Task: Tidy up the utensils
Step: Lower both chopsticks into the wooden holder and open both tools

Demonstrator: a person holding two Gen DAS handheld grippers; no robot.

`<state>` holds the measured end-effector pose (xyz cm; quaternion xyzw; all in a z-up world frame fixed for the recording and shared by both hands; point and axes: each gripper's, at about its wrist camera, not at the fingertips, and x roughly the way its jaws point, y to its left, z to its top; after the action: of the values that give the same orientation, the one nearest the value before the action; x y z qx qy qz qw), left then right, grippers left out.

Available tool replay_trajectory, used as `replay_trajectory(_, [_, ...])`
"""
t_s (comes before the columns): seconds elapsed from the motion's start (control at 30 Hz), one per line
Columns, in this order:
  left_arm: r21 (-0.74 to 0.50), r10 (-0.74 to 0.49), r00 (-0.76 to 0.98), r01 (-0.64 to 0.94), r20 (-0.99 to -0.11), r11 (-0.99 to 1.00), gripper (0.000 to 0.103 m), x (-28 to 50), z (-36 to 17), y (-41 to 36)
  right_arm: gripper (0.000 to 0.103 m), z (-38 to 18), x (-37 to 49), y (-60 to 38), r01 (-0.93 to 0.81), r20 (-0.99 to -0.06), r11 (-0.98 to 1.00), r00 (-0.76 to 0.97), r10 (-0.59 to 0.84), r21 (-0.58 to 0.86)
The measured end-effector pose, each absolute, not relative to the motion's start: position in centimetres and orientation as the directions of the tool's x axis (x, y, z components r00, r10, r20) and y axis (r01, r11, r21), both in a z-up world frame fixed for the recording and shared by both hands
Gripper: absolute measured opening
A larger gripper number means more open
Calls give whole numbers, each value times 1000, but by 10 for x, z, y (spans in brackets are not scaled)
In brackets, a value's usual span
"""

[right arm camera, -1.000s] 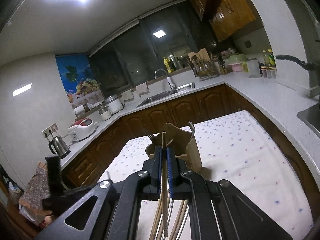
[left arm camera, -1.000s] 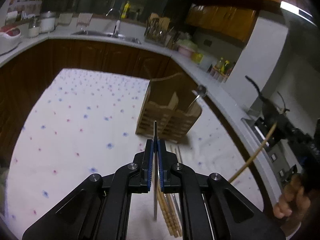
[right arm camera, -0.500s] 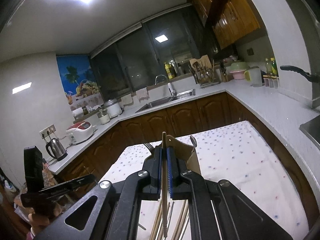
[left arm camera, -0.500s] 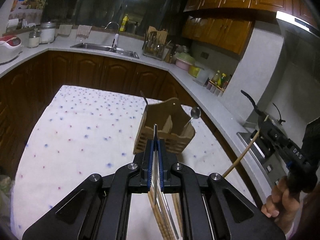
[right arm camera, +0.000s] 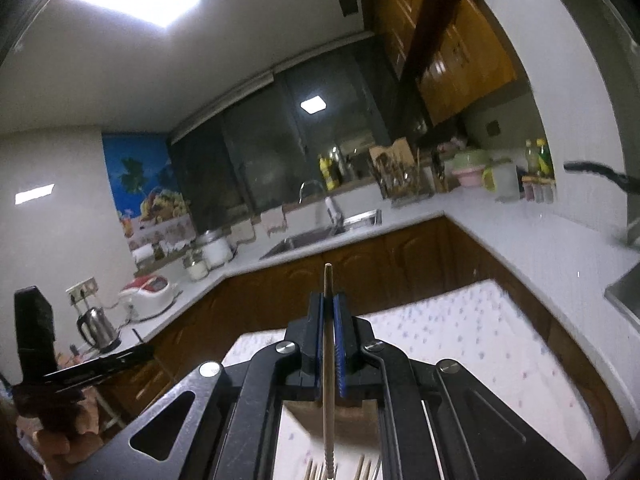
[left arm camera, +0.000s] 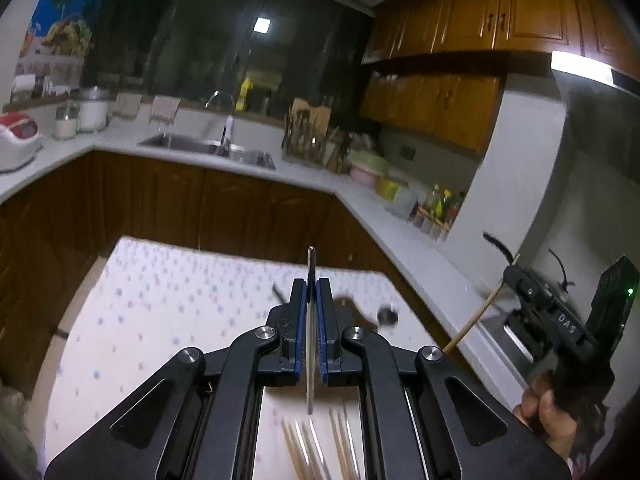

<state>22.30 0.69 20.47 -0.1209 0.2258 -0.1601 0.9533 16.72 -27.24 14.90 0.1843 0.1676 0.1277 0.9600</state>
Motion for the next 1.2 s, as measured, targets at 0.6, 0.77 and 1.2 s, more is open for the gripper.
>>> replay_trajectory(0.6, [-297,-272,862,151,-427,943,4,318,132,-19,5,91,239,-250,-126,-266,941,940,214,314])
replay_trajectory(0.77, [-311,-287,823,143,-489,940,5,325,100,-21,5,65,242,-251,-113,-332,936,915,228,333])
replay_trajectory(1.2, [-297,-284,817,146,-501,944,6,323,100,-26,6,60,248,-260,-103,-382,936,894,236,338])
